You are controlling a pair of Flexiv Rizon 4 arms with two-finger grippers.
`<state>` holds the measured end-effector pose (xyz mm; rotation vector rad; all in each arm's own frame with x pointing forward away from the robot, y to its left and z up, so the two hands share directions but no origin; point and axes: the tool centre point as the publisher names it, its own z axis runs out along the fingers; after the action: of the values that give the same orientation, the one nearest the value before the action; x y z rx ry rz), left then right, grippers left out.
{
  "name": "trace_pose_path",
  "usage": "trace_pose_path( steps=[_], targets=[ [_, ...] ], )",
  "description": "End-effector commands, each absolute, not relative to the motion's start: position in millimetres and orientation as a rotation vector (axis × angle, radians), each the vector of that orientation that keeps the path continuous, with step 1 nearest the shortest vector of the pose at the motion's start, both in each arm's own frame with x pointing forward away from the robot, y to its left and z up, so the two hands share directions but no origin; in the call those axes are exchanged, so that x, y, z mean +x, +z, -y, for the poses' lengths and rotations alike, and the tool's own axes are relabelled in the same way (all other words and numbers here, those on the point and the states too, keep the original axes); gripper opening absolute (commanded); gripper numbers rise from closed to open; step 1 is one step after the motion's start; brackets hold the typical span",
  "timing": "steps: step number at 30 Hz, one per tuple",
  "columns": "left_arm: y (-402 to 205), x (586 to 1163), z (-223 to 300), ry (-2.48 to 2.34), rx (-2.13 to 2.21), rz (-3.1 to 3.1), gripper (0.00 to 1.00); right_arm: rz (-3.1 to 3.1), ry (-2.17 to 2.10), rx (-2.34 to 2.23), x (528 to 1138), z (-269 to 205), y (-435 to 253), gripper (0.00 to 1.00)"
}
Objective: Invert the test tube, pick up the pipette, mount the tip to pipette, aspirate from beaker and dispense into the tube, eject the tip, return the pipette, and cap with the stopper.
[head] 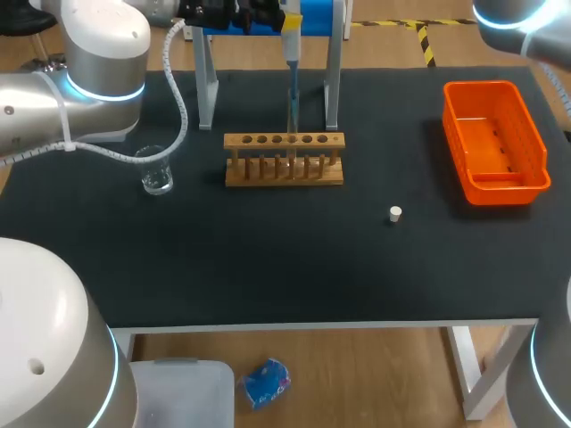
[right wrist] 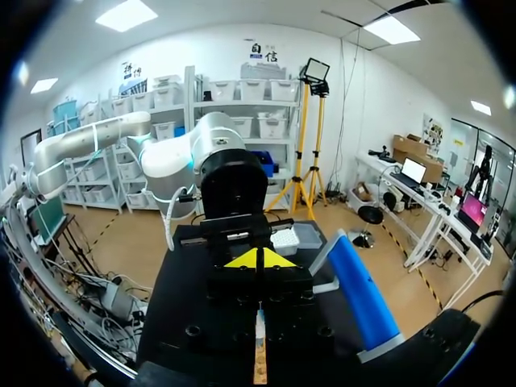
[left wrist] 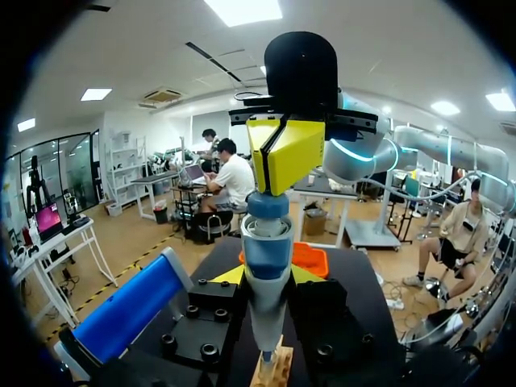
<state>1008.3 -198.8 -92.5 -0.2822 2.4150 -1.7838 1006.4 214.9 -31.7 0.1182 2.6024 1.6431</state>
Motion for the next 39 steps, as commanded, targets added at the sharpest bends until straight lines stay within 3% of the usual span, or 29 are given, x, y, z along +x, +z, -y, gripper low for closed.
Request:
trace_pose_path(
  steps=[1, 19, 21, 25, 39],
  targets=[
    [-88.4, 1008.9, 198.5, -1.787, -0.282, -2.411, 0.0, -2.61, 1.643, 0.122, 1005.8, -215.0, -39.6, 0.0],
    [-88.4, 1008.9, 198.5, -1.787, -0.282, -2.411, 0.0, -2.607, 1.647, 0.126, 1004.9, -213.6, -36.7, 0.0],
    [-88.4, 1008.9, 198.5, -1.787, -0.282, -2.411, 0.0, -2.588, 1.652, 0.109, 1005.1, -213.4, -27.9, 0.32],
    [-88.4, 1008.9, 198.5, -1.787, -0.282, -2.411, 0.0, -2.562, 1.658, 0.08, 1004.4, -211.7, -13.8, 0.49],
    [-88.4, 1008.9, 198.5, -1.787, -0.282, -2.411, 0.0, -2.523, 1.608, 0.054, 984.4, -161.1, -1.5, 0.5]
  ],
)
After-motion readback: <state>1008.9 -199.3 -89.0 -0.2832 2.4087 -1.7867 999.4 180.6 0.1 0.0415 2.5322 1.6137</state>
